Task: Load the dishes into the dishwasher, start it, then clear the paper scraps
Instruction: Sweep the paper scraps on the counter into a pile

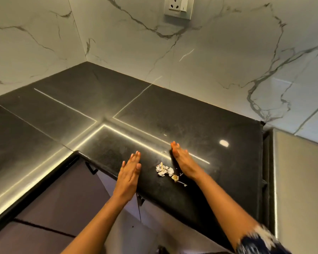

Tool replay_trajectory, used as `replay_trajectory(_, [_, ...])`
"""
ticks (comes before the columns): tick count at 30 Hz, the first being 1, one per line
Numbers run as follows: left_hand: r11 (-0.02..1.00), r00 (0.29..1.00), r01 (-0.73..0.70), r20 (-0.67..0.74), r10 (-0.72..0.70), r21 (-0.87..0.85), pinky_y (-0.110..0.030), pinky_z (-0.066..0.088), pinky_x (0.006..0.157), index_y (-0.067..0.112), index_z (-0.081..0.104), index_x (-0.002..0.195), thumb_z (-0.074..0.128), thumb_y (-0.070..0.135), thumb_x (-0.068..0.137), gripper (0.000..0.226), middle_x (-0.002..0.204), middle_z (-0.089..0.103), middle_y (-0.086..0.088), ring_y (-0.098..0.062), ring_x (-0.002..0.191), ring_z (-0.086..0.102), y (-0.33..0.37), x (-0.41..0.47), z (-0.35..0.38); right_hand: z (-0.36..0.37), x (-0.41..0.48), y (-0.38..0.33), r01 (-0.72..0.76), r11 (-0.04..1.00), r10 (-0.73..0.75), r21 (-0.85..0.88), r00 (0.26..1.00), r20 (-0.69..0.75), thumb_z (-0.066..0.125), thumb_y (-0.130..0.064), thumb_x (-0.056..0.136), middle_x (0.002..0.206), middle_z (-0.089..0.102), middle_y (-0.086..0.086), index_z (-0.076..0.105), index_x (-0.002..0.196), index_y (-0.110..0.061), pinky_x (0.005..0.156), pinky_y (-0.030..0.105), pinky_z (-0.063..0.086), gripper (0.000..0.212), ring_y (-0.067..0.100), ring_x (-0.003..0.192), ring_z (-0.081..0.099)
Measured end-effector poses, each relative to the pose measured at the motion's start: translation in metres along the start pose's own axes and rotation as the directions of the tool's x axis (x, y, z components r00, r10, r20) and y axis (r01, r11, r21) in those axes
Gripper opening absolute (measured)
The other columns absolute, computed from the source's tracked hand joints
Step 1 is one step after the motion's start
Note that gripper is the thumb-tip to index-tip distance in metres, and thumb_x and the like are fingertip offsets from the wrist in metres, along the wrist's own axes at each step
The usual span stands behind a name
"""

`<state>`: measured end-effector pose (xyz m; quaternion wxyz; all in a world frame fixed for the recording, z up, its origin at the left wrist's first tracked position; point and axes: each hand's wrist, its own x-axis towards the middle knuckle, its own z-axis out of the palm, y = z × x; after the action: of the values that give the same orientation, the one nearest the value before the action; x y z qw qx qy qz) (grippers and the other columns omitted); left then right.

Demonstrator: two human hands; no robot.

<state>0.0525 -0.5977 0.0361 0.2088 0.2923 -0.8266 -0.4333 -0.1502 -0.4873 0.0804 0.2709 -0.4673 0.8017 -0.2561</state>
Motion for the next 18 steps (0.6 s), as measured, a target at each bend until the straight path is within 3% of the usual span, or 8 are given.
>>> replay_trajectory(2, [0.999, 0.997, 0.031, -0.075, -0.034, -0.041, -0.009, -0.009, 0.110, 0.030, 0.025, 0.143, 0.006, 0.085, 0.078, 0.088, 0.149, 0.023, 0.017, 0.002, 0.142, 0.012, -0.007, -0.016, -0.001, -0.001, 0.023, -0.008, 0.011, 0.968, 0.016, -0.249, 0.994, 0.106, 0.011, -0.050, 0.099, 0.158, -0.001, -0.006, 0.007, 0.150, -0.019, 0.117, 0.037, -0.006, 0.060, 0.006, 0.144, -0.002])
replay_trajectory(4, [0.999, 0.992, 0.027, -0.122, -0.029, -0.020, -0.009, -0.010, 0.110, 0.028, 0.027, 0.143, 0.006, 0.084, 0.079, 0.087, 0.149, 0.023, 0.017, 0.001, 0.143, 0.009, -0.016, -0.031, 0.000, 0.008, 0.027, -0.016, 0.107, 0.933, -0.048, -0.345, 0.983, 0.175, 0.015, -0.041, 0.102, 0.158, -0.002, -0.005, 0.005, 0.150, -0.021, 0.116, 0.037, -0.007, 0.054, 0.008, 0.145, -0.003])
replay_trajectory(7, [0.996, 0.991, 0.010, -0.132, -0.023, -0.094, -0.012, -0.004, 0.113, 0.029, 0.029, 0.140, 0.014, 0.081, 0.082, 0.080, 0.148, 0.022, 0.022, 0.009, 0.141, 0.003, -0.026, -0.045, 0.001, 0.024, 0.009, -0.023, 0.215, 0.912, -0.126, -0.350, 0.958, 0.259, 0.017, -0.037, 0.103, 0.158, 0.001, -0.006, 0.007, 0.150, -0.021, 0.116, 0.034, -0.008, 0.051, 0.006, 0.144, -0.002])
replay_trajectory(10, [0.940, 0.991, 0.049, -0.104, -0.089, -0.336, -0.005, 0.012, 0.109, 0.026, 0.038, 0.135, 0.026, 0.079, 0.083, 0.075, 0.144, 0.029, 0.022, 0.010, 0.139, 0.009, -0.018, -0.049, -0.004, 0.033, -0.017, -0.030, 0.242, 0.930, -0.140, -0.277, 0.929, 0.343, 0.016, -0.033, 0.103, 0.157, 0.003, -0.010, 0.011, 0.150, -0.021, 0.117, 0.032, -0.008, 0.048, 0.002, 0.143, -0.002])
replay_trajectory(12, [0.789, 0.964, 0.123, -0.116, -0.239, -0.603, -0.009, 0.021, 0.110, 0.023, 0.046, 0.131, 0.030, 0.056, 0.095, 0.051, 0.145, 0.038, 0.009, -0.003, 0.142, 0.021, -0.006, -0.058, -0.008, 0.029, -0.039, -0.034, 0.177, 0.980, -0.133, -0.091, 0.924, 0.360, 0.016, -0.033, 0.104, 0.153, 0.007, -0.017, 0.016, 0.149, -0.024, 0.113, 0.023, -0.007, 0.047, -0.006, 0.136, 0.001])
replay_trajectory(14, [0.541, 0.889, 0.090, -0.178, -0.422, -0.837, -0.027, 0.023, 0.116, 0.014, 0.048, 0.133, 0.024, 0.033, 0.103, 0.043, 0.142, 0.046, -0.004, -0.016, 0.139, 0.034, 0.006, -0.069, -0.007, 0.019, -0.062, -0.031, 0.047, 0.983, -0.086, 0.180, 0.973, 0.214, 0.022, -0.046, 0.100, 0.149, 0.014, -0.019, 0.023, 0.148, -0.027, 0.109, 0.018, 0.000, 0.052, -0.007, 0.132, 0.008])
replay_trajectory(16, [0.347, 0.813, 0.027, -0.182, -0.554, -0.938, -0.033, 0.020, 0.117, 0.008, 0.042, 0.139, 0.018, 0.031, 0.104, 0.048, 0.141, 0.047, -0.004, -0.015, 0.136, 0.037, 0.020, -0.079, 0.001, 0.006, -0.084, -0.019, -0.003, 0.945, 0.014, 0.328, 0.999, -0.033, 0.020, -0.062, 0.090, 0.152, 0.018, -0.013, 0.027, 0.147, -0.027, 0.108, 0.017, 0.005, 0.067, -0.004, 0.134, 0.012])
replay_trajectory(18, [0.235, 0.772, -0.019, -0.164, -0.614, -0.972, -0.032, 0.018, 0.115, 0.009, 0.038, 0.142, 0.015, 0.034, 0.104, 0.051, 0.147, 0.041, -0.002, -0.014, 0.138, 0.034, 0.032, -0.085, 0.017, -0.001, -0.098, 0.001, -0.074, 0.940, 0.128, 0.334, 0.982, -0.142, 0.024, -0.057, 0.092, 0.155, 0.020, -0.005, 0.028, 0.146, -0.023, 0.112, 0.019, 0.006, 0.064, 0.002, 0.140, 0.012])
